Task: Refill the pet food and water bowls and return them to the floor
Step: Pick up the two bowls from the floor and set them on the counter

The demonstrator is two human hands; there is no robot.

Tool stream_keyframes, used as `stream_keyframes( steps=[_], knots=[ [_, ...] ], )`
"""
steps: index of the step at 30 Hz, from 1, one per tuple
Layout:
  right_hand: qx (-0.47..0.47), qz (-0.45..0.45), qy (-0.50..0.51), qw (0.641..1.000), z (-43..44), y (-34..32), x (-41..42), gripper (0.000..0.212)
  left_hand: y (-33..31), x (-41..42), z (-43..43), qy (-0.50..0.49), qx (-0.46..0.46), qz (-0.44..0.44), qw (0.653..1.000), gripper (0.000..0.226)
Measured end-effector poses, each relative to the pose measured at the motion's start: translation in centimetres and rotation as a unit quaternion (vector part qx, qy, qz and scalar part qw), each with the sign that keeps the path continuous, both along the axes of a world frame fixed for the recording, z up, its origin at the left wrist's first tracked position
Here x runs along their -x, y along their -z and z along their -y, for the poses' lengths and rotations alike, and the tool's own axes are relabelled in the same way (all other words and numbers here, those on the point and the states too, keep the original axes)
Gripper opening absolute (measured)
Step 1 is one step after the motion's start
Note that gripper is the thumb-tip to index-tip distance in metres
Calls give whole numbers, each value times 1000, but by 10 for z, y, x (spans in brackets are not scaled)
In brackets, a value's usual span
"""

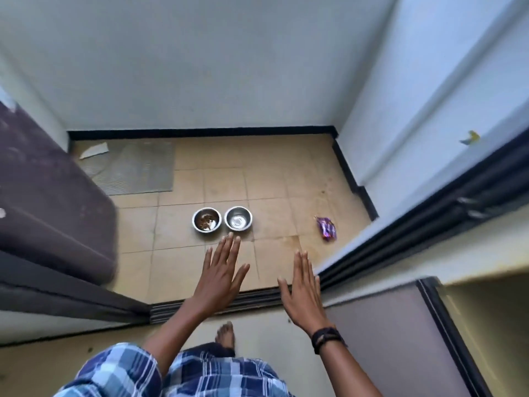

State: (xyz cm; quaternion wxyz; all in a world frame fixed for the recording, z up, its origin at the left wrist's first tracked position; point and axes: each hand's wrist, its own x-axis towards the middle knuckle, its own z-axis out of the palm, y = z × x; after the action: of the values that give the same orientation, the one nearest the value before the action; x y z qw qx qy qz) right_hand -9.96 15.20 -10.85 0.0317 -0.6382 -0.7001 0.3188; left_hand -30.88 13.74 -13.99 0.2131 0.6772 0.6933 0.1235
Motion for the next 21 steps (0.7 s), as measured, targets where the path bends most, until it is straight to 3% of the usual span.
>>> stream_keyframes(
  steps=[7,14,18,21],
  knots=[
    [41,-25,-31,998,-99,29,58,78,26,71,-67,-85,87,34,992,68],
    [103,-60,-1,993,-209,89,106,79,80,119,-151,-157,136,77,975,66],
    [172,-107,60,977,-285,165,140,78,149,152,-214,-217,159,110,957,67],
    [239,-152,163,945,-347,247,169,76,224,179,-260,-264,196,139,934,67]
  ],
)
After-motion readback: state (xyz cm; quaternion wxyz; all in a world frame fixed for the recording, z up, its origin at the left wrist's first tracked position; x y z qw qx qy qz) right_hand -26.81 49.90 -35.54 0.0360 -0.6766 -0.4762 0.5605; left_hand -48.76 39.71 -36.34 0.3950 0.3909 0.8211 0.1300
